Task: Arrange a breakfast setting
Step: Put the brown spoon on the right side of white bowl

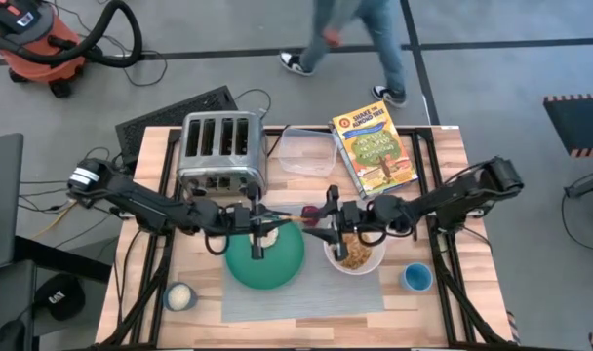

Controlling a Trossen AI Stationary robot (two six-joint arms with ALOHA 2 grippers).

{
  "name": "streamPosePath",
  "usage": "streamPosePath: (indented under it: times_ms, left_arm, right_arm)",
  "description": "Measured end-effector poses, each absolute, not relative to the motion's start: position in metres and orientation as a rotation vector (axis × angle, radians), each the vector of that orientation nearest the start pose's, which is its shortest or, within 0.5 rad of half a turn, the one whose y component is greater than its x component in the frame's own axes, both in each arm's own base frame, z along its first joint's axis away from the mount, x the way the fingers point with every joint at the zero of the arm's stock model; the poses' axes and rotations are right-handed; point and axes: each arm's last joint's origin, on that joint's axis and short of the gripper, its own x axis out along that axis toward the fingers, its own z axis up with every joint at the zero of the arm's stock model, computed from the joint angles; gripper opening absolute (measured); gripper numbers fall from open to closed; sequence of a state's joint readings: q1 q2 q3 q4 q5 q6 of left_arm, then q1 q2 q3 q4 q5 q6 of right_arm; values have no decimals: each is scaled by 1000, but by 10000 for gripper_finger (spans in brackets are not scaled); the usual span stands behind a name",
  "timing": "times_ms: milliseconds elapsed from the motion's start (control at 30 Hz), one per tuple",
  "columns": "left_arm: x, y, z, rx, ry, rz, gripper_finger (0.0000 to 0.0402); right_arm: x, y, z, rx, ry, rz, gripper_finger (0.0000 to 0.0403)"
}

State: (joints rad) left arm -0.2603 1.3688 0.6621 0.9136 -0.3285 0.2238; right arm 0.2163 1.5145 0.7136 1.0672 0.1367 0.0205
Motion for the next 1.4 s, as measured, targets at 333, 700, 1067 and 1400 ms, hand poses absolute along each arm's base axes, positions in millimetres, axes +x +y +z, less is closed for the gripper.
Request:
streamPosePath:
  times_ms: [333, 700, 1067, 1400]
  left_arm:
    - [268, -54, 246, 59, 171, 114, 16]
    - [275, -55, 226, -20, 269, 103, 16]
    - [274, -55, 225, -24, 283, 83, 21]
    - [274, -56, 226, -37, 282, 71, 53]
  right_arm:
    - [291, 54, 286, 39, -74, 37, 252]
    - [360, 51, 296, -10, 148, -11, 222]
    - [384, 55, 302, -74, 224, -1, 87]
    - [376, 56, 311, -71, 228, 1, 30]
